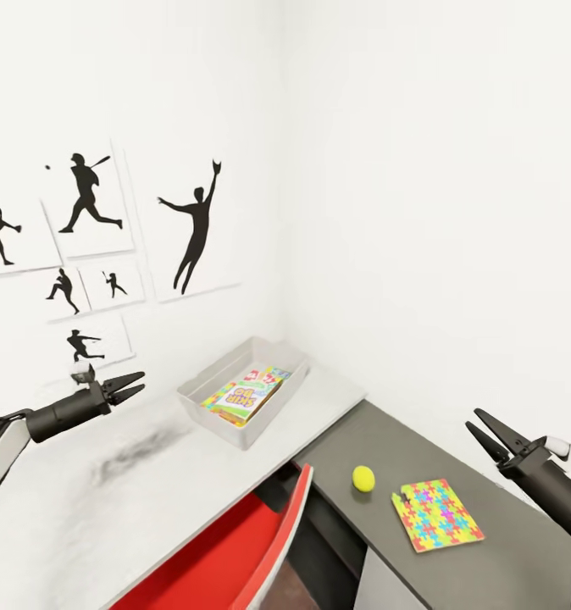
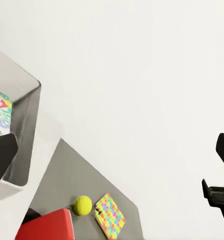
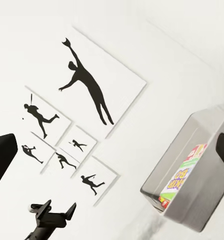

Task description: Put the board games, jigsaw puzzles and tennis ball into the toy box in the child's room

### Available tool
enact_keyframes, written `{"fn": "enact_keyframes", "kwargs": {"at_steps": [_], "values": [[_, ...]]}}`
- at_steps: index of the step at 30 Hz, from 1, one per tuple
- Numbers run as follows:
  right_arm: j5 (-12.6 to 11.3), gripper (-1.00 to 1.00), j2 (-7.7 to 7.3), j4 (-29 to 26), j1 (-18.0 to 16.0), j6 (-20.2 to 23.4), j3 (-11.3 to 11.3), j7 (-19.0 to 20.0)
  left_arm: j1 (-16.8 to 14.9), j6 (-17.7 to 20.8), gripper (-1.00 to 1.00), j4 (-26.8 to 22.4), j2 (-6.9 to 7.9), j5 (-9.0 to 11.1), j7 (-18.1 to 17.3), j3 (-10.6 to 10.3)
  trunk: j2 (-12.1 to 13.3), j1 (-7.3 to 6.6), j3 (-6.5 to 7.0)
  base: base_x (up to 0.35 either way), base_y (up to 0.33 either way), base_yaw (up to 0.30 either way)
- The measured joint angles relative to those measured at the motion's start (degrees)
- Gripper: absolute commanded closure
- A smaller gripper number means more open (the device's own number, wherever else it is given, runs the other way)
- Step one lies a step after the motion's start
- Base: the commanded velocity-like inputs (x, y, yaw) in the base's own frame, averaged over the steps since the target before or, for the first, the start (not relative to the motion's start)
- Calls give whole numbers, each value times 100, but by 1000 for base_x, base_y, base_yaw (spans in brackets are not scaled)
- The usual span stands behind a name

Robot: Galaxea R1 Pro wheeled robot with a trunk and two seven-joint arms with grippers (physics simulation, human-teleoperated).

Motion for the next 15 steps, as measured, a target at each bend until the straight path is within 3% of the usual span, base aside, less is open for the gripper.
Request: {"fn": "enact_keyframes", "kwargs": {"at_steps": [7, 15], "values": [[0, -100, 0, 2, 0, -2, 0, -1, 6, 0, -100, -1, 3, -1, -16, 1, 0, -1, 53, -15, -142, -204], [-1, -100, 0, 3, -1, -3, -6, 3, 39, 0, -100, -3, 3, -2, -19, 4, 0, 1, 111, -107, 28, -205]]}}
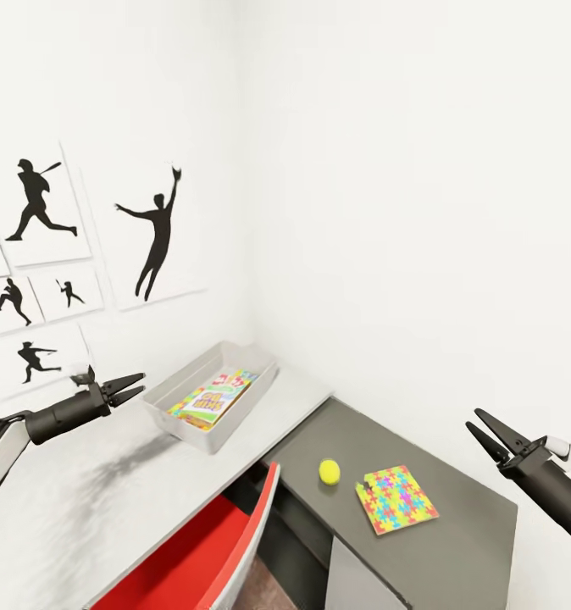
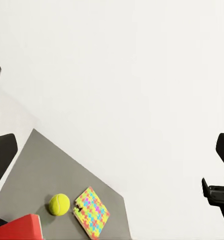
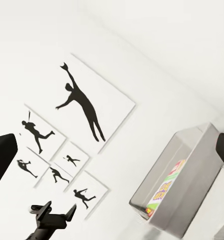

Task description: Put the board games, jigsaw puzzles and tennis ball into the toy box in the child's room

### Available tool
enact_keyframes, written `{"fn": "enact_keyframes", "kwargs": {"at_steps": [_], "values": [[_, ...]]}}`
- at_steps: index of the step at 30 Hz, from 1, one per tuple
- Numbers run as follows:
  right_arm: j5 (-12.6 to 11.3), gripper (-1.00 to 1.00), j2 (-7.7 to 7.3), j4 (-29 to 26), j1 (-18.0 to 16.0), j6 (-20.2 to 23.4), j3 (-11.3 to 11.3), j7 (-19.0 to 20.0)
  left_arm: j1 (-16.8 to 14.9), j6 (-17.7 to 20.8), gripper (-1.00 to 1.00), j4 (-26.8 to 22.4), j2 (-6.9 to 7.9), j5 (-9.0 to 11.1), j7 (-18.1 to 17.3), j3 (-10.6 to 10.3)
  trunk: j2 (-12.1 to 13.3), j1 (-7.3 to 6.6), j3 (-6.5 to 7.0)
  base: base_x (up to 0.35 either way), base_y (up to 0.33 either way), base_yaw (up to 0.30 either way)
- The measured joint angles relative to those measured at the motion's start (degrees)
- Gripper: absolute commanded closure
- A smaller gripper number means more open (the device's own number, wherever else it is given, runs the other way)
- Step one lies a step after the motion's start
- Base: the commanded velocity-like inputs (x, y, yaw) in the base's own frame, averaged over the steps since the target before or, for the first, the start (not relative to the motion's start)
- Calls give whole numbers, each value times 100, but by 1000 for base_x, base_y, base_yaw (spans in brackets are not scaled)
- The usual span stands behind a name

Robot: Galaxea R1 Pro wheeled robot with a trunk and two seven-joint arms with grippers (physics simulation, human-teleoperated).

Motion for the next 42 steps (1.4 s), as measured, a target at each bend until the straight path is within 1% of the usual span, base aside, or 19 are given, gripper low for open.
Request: {"fn": "enact_keyframes", "kwargs": {"at_steps": [7, 32, 42], "values": [[1, -100, 1, 4, -2, -5, -1, -6, 5, -7, -100, -14, 1, 1, 1, -3, -3, -1, 30, -102, 60, -104], [2, -100, 3, 0, -2, -6, -1, -43, 5, -22, -100, -18, 2, 2, -4, -6, -3, -1, 34, -6, 2, -6], [1, -100, 7, 7, -3, -8, 4, -42, 9, -47, -100, -16, 1, -6, -263, -4, -8, 0, 99, -79, 58, -141]]}}
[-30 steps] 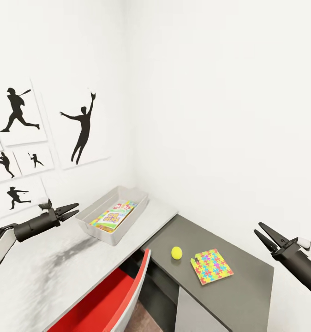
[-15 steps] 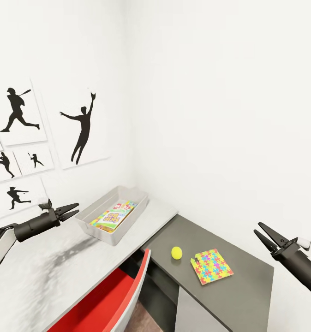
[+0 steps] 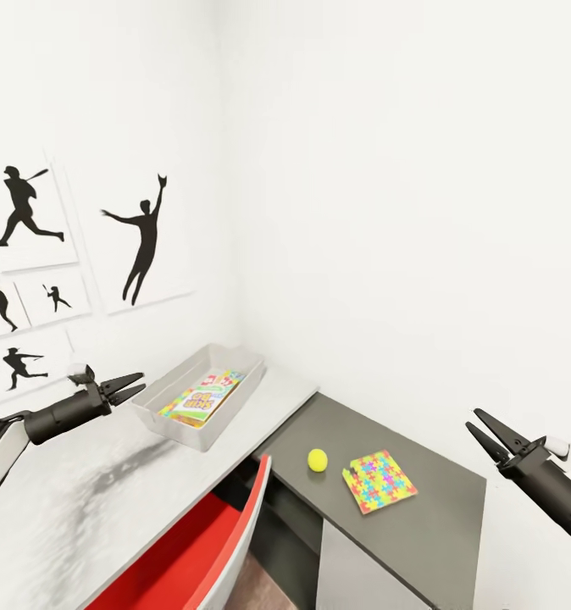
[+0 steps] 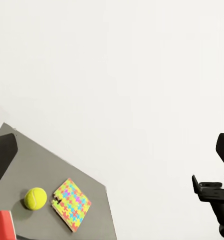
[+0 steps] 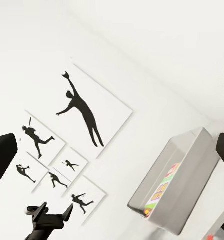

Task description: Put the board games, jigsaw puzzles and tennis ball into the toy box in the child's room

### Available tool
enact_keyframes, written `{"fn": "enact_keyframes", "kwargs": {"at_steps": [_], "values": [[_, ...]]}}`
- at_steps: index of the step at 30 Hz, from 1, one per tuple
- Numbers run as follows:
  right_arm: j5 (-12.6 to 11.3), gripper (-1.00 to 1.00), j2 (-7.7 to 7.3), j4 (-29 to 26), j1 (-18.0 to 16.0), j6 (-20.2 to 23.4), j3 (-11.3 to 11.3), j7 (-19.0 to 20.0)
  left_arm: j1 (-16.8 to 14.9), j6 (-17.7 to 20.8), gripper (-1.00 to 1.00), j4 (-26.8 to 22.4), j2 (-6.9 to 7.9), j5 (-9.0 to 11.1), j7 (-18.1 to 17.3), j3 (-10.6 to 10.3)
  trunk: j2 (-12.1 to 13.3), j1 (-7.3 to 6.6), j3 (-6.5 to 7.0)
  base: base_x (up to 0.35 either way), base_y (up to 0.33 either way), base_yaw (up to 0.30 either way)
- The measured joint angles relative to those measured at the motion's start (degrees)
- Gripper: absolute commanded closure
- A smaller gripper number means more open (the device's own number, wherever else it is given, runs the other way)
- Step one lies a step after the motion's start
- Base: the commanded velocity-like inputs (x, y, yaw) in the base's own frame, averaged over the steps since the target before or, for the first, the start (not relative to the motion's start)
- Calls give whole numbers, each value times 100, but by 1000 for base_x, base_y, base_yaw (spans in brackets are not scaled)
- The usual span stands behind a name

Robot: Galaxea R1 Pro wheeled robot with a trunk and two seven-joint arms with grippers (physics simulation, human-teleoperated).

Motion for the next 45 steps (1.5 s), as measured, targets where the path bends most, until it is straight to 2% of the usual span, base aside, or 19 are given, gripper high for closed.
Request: {"fn": "enact_keyframes", "kwargs": {"at_steps": [18, 45], "values": [[0, -100, 1, 36, 0, -7, -5, 0, 2, -9, -100, -2, 0, 1, -25, -4, 0, 0, 152, -2, -9, -177], [1, -100, -5, 50, 0, -7, -10, -10, 5, -18, -100, 0, -1, 4, -25, -13, 0, 1, 372, -34, -235, -201]]}}
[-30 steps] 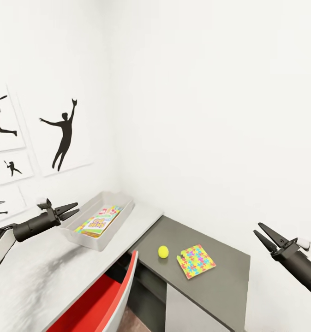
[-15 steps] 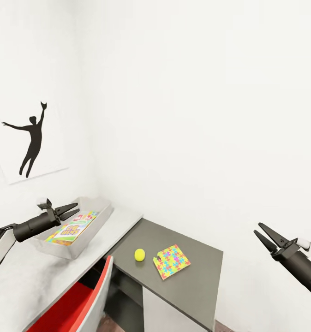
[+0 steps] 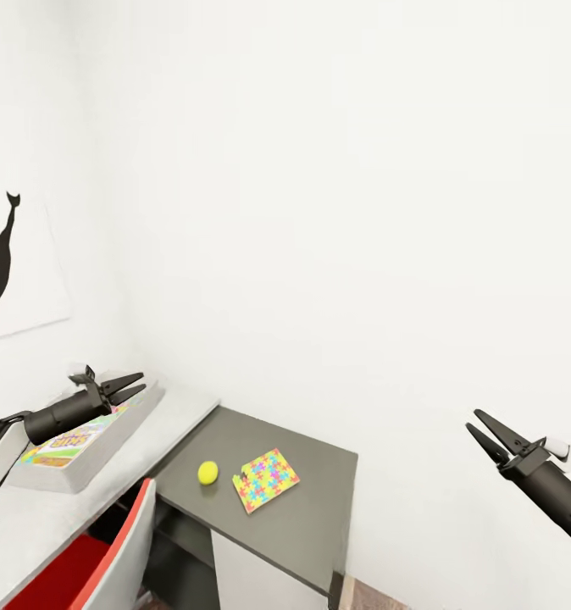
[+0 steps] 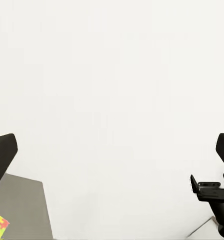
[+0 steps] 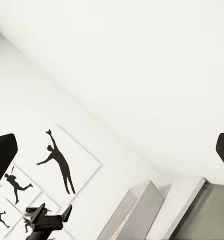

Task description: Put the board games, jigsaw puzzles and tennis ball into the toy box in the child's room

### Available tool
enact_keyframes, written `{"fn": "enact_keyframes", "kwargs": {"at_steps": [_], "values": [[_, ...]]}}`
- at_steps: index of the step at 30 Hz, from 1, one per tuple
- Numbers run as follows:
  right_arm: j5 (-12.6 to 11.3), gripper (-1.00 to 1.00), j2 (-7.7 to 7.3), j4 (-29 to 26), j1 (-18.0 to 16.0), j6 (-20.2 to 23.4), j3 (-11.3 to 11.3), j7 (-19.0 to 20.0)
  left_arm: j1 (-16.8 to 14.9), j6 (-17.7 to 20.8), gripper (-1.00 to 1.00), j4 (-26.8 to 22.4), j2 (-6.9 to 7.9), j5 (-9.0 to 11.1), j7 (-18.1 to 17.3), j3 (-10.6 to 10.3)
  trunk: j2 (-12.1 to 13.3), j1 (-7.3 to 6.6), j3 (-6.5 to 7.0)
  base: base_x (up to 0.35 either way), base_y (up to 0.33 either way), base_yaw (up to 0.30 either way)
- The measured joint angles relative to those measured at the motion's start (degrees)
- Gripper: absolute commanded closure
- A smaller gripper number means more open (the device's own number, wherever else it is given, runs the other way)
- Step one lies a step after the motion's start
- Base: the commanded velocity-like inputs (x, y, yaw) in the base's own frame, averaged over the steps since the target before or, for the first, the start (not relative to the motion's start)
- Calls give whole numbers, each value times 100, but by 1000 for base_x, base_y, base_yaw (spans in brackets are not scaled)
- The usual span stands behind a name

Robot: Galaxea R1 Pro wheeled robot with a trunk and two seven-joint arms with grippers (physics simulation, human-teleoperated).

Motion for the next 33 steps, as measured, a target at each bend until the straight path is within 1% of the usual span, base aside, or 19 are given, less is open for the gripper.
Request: {"fn": "enact_keyframes", "kwargs": {"at_steps": [4, 9, 13, 16, 27, 33], "values": [[0, -100, -1, -7, 0, 0, -6, -10, 2, 0, -100, -1, -2, 5, 0, -8, 0, 0, 28, -118, -269, -150], [-6, -100, -3, -7, -1, 5, -9, -22, 6, 0, -100, -1, 1, 0, 1, -10, 1, 0, 38, -117, -267, -37], [-9, -100, -4, -7, 0, 8, -12, -26, 5, 0, -100, -1, -2, -3, 0, -13, 0, -1, 39, -52, -149, -159], [-11, -100, -22, -1, 1, 8, -13, -26, 5, 0, -100, -1, -1, -4, 0, -13, 0, -1, 39, -14, -42, -245], [-5, -100, -9, -2, 1, 10, -12, -25, 5, 0, -100, -1, -4, -5, 0, -14, 0, -1, 39, -2, -6, -274], [-3, -100, -6, 2, 1, 8, -8, -25, 5, 1, -100, -2, -1, -14, -1, -7, 0, -1, 39, 0, 133, -278]]}}
